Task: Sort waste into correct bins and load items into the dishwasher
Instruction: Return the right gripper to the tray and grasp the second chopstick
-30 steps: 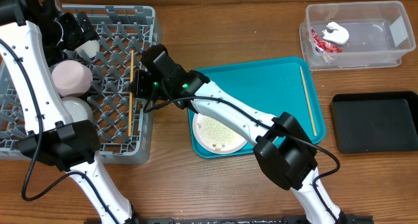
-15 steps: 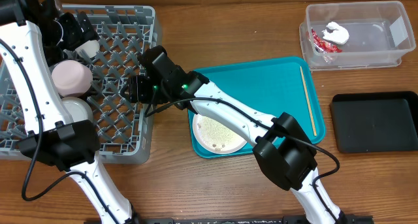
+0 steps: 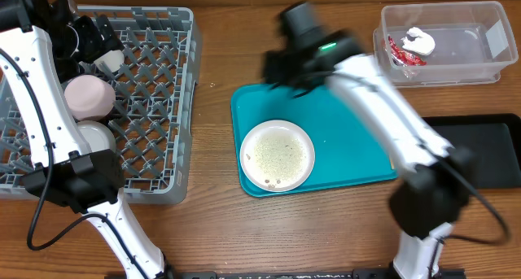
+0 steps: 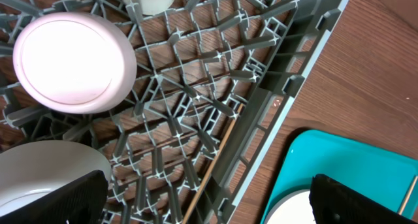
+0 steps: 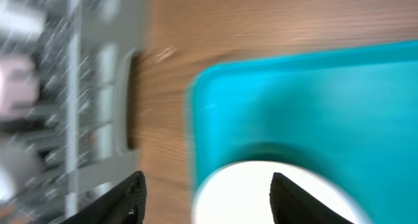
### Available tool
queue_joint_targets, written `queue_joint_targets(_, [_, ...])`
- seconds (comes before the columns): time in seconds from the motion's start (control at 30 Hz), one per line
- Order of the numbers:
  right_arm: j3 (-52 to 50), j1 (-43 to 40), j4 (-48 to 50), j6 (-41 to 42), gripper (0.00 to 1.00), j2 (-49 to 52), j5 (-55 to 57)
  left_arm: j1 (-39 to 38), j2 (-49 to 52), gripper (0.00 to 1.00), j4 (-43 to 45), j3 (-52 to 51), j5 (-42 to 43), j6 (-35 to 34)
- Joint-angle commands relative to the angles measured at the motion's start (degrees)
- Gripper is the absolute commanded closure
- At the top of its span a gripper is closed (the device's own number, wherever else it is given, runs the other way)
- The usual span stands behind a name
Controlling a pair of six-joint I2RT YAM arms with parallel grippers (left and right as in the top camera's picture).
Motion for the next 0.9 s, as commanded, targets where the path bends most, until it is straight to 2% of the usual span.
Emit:
queue_joint_targets(0.0, [1.0,-6.6,-5.0,-7.0,0.30,-5.2,10.0,0.2,-1.8,0.00,-0.1,0.1,-0.2,-0.6])
queue_joint_targets(0.17, [0.5,-17.8,-13.2,-20.0,0.28,-4.2,10.2,0.2,-1.8,0.00,-0.1,0.1,-0.2,-0.6])
queue_joint_targets(0.3, [-2.7,-23.1,-15.2,-25.2,0.28,-2.0,10.1,0.2,-1.8,0.00,-0.1,0.1,-0.2,-0.6])
queue_joint_targets(0.43, [-9.0,-25.3,-11.5,-25.2,0.28,-1.3,10.0,0.2,-1.8,0.00,-0.1,0.1,-0.2,-0.6])
queue_joint_targets(0.7, [-18.6,-23.7,-4.1,-25.2,0.29,-1.1,10.4,0.2,-1.8,0.00,-0.1,0.1,-0.2,-0.6])
queue_joint_targets(0.87, [-23.6,-23.8,1.6,-25.2,0.27,-0.9,12.4,0.2,-1.8,0.00,-0.1,0.1,-0.2,-0.6])
